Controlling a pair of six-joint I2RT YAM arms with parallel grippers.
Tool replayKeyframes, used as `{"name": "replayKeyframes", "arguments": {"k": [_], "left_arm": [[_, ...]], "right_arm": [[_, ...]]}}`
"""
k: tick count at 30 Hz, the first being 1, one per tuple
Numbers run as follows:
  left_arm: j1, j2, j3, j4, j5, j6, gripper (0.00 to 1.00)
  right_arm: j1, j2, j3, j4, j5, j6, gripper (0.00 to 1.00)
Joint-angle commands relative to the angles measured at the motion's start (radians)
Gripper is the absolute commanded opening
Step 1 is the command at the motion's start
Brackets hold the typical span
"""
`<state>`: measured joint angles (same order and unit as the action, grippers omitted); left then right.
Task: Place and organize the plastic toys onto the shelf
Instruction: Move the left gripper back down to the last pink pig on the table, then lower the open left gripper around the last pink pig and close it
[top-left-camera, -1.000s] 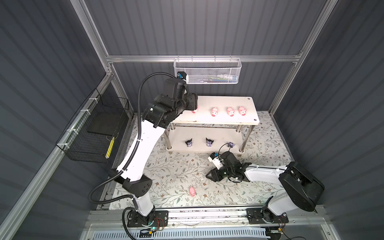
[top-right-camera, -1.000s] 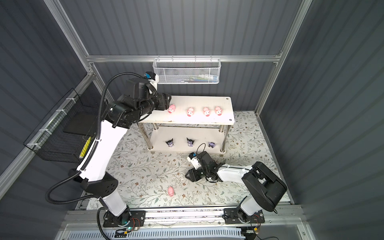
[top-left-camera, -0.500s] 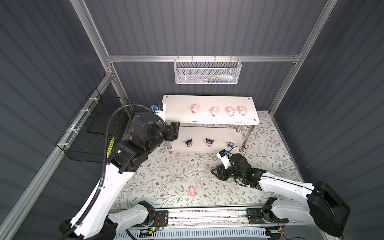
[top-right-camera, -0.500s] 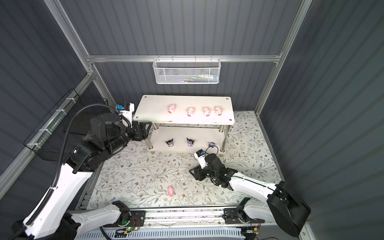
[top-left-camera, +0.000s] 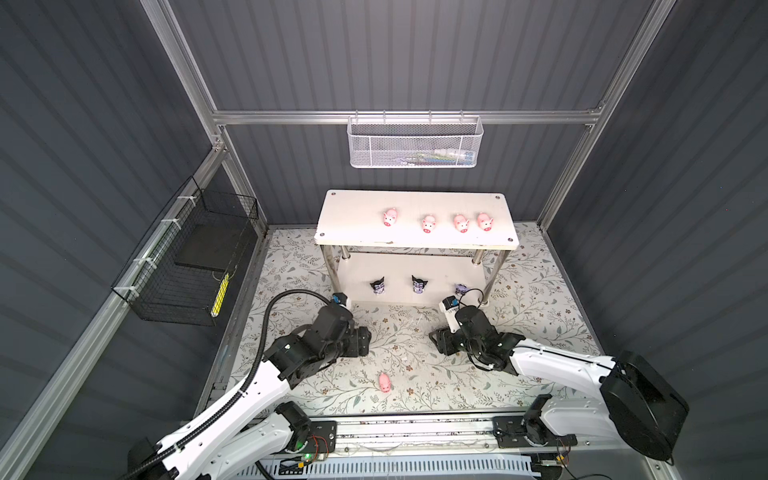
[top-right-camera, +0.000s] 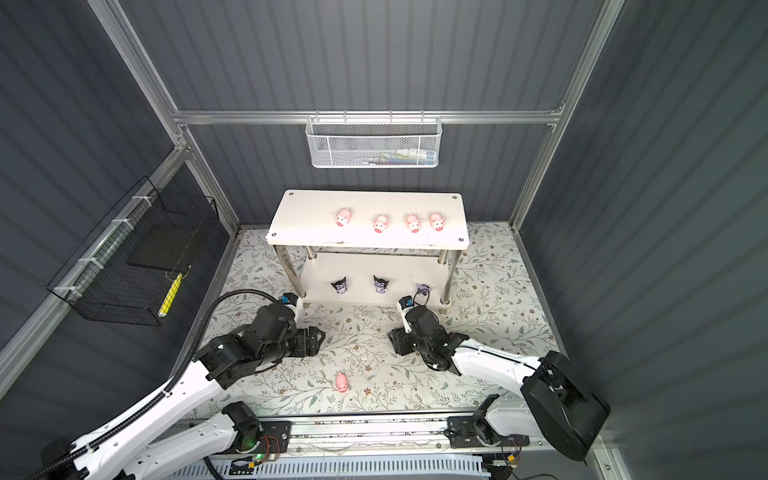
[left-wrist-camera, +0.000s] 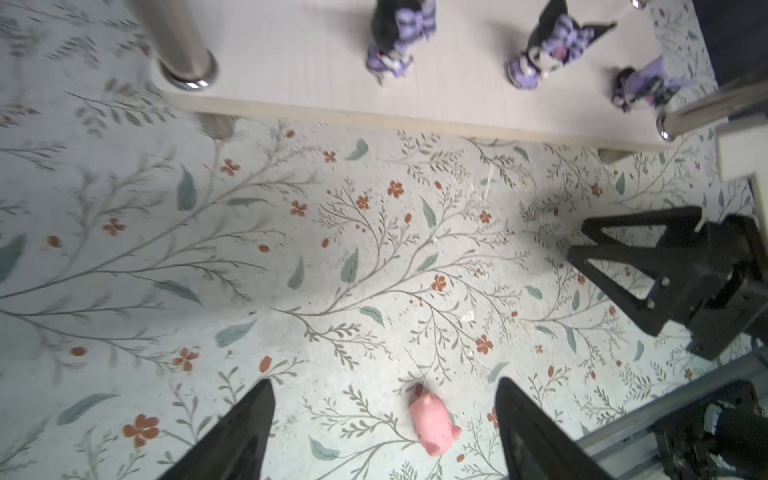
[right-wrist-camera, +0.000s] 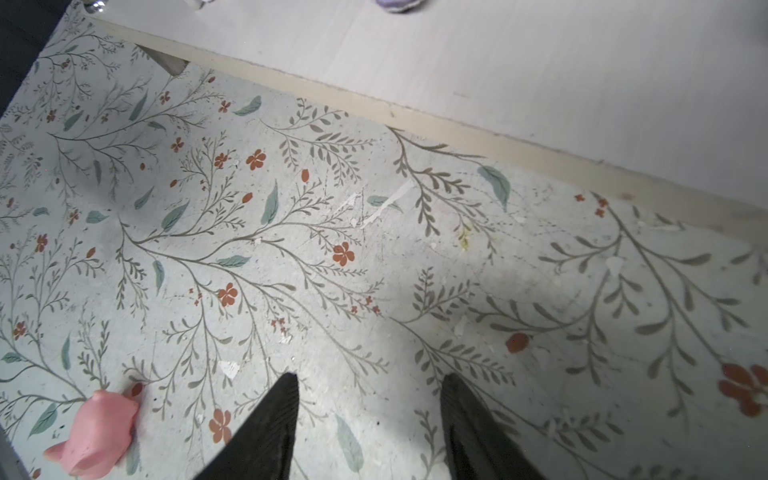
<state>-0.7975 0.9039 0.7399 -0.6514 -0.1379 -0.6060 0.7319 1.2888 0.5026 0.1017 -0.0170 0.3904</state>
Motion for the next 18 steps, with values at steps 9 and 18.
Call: {"name": "replayKeyframes", "arguments": {"k": [9, 18], "left_arm": [[-0.208, 0.194, -0.064, 0.107, -0.015, -0.189, 0.86], [-0.377, 0.379, 0.003, 0.016, -0.049, -0.373, 0.82]], "right_arm": [[-0.003, 0.031, 0.003, 0.009, 0.042, 0.013, 0.58], [-0.003, 0.057, -0.024, 0.058, 0.014, -0.012, 0.58]]}}
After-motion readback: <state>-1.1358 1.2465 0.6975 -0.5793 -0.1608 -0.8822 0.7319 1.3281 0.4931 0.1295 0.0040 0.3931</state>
